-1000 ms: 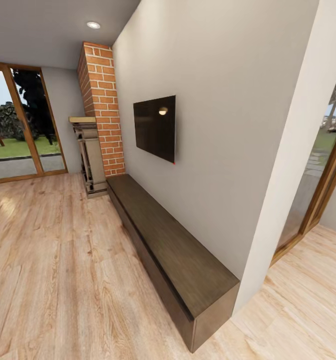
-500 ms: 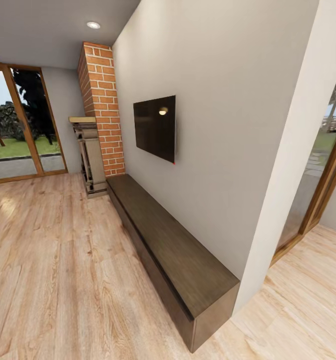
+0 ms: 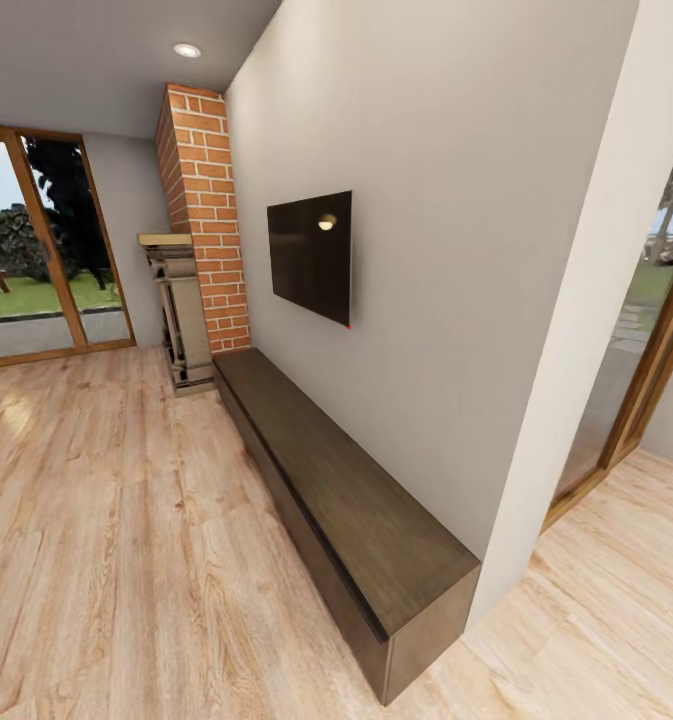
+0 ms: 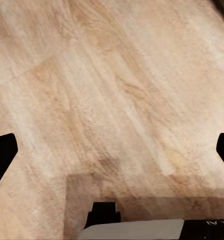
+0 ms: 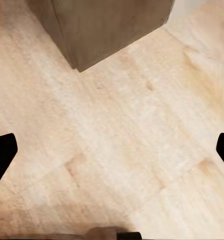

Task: In the kitchen, take the Vidalia onion out of the sink, dice it on the chopping board with the paring knife, put the diced onion into the bowl on the countertop, then place both the paring knife and the chopping board into the sink.

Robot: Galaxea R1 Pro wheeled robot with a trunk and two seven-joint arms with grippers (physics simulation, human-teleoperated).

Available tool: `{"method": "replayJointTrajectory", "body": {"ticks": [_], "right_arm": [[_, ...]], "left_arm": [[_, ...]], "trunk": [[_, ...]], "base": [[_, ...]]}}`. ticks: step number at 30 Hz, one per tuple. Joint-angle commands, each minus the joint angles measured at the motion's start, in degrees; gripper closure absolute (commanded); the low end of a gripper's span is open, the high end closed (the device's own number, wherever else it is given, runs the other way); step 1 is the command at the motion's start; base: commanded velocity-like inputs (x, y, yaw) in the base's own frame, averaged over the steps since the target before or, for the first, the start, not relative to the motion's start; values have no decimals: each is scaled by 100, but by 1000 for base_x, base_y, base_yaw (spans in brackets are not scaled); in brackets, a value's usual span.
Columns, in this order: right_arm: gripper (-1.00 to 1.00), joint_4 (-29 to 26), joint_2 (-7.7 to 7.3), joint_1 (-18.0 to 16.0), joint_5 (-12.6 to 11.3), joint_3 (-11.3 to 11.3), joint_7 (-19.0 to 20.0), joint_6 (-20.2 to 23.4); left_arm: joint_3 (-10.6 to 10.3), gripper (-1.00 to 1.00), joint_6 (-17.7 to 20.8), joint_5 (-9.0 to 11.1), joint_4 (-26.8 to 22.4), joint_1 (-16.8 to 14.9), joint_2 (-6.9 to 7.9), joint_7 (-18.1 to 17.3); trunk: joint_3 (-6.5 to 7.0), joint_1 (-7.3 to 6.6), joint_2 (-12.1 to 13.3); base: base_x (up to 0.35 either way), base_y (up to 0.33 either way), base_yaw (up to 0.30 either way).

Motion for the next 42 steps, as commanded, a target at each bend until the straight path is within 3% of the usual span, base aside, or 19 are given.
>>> {"method": "replayJointTrajectory", "body": {"ticks": [1, 3, 4, 7, 12, 26, 32, 42], "right_arm": [[-100, -232, 6, 1, 3, -2, -126, -14], [-100, -535, 11, 1, 5, -2, -250, -16], [-100, -1059, 15, 1, -10, -2, -349, -9], [-100, -1296, 16, 1, -59, -19, -371, -8], [-100, -1274, 26, 1, -125, -69, -396, -8], [-100, -1160, 18, 1, -151, -103, -395, -8], [-100, -1115, 17, 1, -160, -189, -386, -8], [-100, -1059, 17, 1, -161, -204, -376, -8]], "left_arm": [[-1, -100, -27, 0, -97, -3, 2, 1], [-1, -100, -40, 0, -194, -6, 2, 3], [10, -100, -52, -1, -270, -9, 10, 4], [21, -100, -49, 27, -293, -9, 50, -18], [21, -100, -52, 94, -87, -10, 130, -32], [-15, -100, -62, 122, 175, -10, 79, -40], [-18, -100, -63, 111, 304, -10, -20, -40], [-12, -100, -62, 95, 417, -10, -32, -39]], "trunk": [[-6, 0, -3], [-6, 0, -3], [-6, 0, -3], [-6, 0, -3], [-6, 0, -3], [-6, 0, -3], [-6, 0, -3], [-6, 0, -3]], "base": [[0, 0, 0], [0, 0, 0], [0, 0, 0], [0, 0, 0], [0, 0, -12], [0, -14, -227], [0, -250, -271], [0, -305, -272]]}}
